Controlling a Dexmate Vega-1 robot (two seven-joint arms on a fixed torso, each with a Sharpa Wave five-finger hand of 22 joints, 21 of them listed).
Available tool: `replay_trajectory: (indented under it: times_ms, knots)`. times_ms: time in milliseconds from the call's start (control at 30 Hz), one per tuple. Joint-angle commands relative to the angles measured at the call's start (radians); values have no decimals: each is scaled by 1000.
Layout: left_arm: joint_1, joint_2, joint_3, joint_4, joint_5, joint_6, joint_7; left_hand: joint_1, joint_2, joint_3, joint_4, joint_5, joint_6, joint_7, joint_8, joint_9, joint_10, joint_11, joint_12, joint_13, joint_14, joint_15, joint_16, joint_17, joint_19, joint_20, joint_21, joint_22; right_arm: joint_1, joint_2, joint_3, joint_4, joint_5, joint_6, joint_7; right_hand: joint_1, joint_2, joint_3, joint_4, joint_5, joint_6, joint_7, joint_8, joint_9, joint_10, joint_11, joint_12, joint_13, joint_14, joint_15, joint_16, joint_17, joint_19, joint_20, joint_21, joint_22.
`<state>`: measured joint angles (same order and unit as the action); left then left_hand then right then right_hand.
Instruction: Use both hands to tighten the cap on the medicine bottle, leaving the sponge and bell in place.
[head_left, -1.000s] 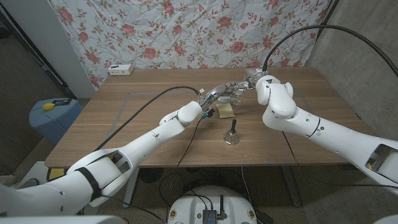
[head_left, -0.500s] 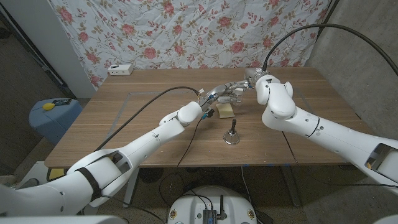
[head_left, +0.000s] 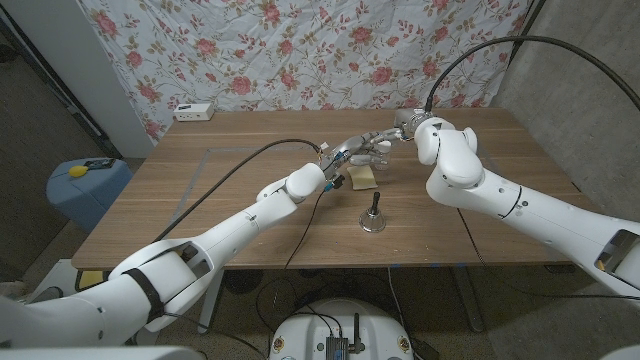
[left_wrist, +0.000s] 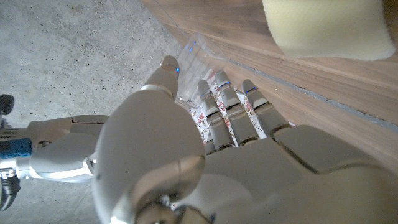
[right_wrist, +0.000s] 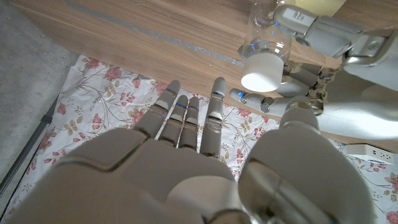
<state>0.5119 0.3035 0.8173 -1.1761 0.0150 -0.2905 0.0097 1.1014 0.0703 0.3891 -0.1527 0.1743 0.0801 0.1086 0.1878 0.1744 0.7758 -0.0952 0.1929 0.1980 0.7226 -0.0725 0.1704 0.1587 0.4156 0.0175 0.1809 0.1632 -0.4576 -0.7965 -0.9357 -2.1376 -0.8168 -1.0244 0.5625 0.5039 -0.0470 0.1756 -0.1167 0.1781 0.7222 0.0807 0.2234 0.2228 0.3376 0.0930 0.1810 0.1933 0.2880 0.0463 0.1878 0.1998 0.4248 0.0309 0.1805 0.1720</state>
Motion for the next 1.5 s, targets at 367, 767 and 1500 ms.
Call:
replay_trajectory:
  times_ms: [367, 767, 1500]
  knots:
    - [1, 3, 2, -9, 7, 3, 4, 3, 15, 14, 0, 3, -2, -7, 2, 5, 17, -15, 7, 1, 4, -36, 1, 1, -4, -1, 4, 3, 31, -68, 78, -9, 210, 142, 70, 92, 19, 48, -45, 15, -119, -10, -37, -3, -100, 6, -1, 6, -79, 11, -4, -3, -49, -5, 5, 1]
    - [-5, 0, 6, -5, 9, 1, -2, 1, 14, 18, -1, 3, -1, -8, 2, 5, 15, -10, 6, 1, 3, -37, 1, 1, -5, -2, 4, 3, 44, -90, 94, -7, 271, 177, 68, 166, 25, 82, -63, 24, -159, -27, -35, -4, -135, 3, 2, 6, -105, 12, -2, -4, -71, -22, 4, 1]
    - [-6, -4, 11, -2, 9, 0, -10, -4, 12, 23, -1, 2, 0, -12, 2, 5, 14, -10, 6, 1, 3, -38, 1, 1, -6, -2, 4, 3, 65, -99, 81, 6, 291, 182, 63, 335, 34, 160, -69, 17, -83, -71, 3, -6, -115, -23, 21, 6, -83, -19, 15, -6, -47, -37, 17, -1]
